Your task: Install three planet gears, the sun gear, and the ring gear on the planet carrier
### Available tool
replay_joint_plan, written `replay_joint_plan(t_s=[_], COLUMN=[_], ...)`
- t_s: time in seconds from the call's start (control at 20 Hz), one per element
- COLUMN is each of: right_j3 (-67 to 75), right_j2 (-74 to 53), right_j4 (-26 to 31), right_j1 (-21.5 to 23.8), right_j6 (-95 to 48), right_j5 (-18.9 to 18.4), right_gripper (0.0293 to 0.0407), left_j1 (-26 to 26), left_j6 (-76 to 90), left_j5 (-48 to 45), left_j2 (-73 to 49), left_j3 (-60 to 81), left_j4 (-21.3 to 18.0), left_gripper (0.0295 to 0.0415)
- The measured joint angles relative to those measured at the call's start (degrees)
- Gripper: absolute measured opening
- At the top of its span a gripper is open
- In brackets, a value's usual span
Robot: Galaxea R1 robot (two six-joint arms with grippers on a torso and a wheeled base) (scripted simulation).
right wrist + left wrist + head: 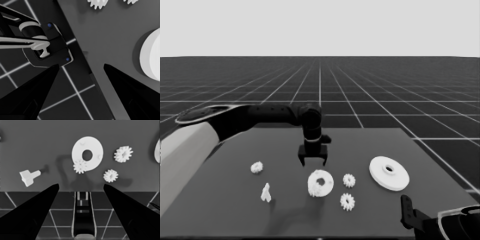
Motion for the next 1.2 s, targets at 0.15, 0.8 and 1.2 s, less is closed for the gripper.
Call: replay_joint_plan(t_s=[0.15, 0.8, 1.2], right_j3=[0.0, 0.0, 0.0], right_j2=[0.0, 0.0, 0.0], right_j4=[0.0, 0.0, 0.0], right_j1=[0.0, 0.0, 0.0], right_j6=[0.0, 0.0, 0.0], right_j5=[0.0, 0.0, 0.0], right_gripper=[0.0385, 0.0385, 0.0385], left_j1=[0.1, 19.7, 20.8], left_j6=[28.6, 62.9, 64.3], left_j5=[1.0, -15.4, -16.7], left_j2=[-26.8, -24.9, -23.7], left_j3=[3.8, -39.0, -42.0], left_j4=[0.2, 10.2, 10.3], left_gripper=[0.0386, 0.0385, 0.0312])
